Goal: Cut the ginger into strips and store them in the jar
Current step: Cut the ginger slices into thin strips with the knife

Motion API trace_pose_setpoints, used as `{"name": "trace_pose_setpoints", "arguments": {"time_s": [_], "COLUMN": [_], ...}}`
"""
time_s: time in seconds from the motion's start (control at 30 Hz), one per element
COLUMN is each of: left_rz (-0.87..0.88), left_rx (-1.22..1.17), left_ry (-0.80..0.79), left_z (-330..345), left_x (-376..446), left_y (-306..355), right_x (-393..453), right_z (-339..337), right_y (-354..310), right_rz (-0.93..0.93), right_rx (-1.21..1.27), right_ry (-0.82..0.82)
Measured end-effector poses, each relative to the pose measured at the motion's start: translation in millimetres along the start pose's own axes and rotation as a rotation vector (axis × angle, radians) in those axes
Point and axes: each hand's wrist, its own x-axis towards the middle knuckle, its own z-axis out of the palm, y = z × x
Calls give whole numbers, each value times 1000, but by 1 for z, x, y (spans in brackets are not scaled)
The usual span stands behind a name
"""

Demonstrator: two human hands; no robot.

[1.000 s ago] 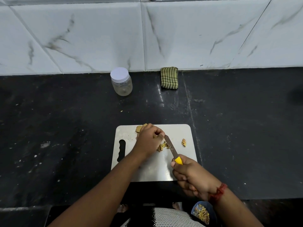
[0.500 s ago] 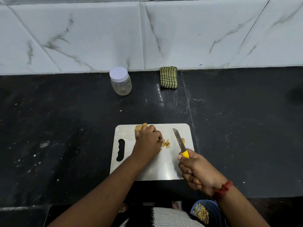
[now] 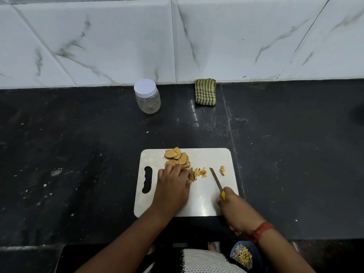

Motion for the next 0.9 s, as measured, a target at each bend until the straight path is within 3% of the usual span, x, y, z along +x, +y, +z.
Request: {"name": "trace_pose_setpoints", "arguments": {"time_s": [0.17,0.6,0.8,0.9], "left_rz": [61,16,221,255], "left_rx": [20,-73,-1,-15], "left_ry": [26,153,-176,-214], "left_z": [6,-6,-7,-4], "left_x": [2,17,54,52], "left_y": [1,-17,-35,-46], "right_x": [7,7,11,10], "right_z": [9,-2,-20,-35], "right_y": [-9,-9,-27,-34], "right_rz": [-37,-71,-123,-145], "right_rx": [-144,2,-18,-78], "right_ry": [-3,19,-13,-45]}}
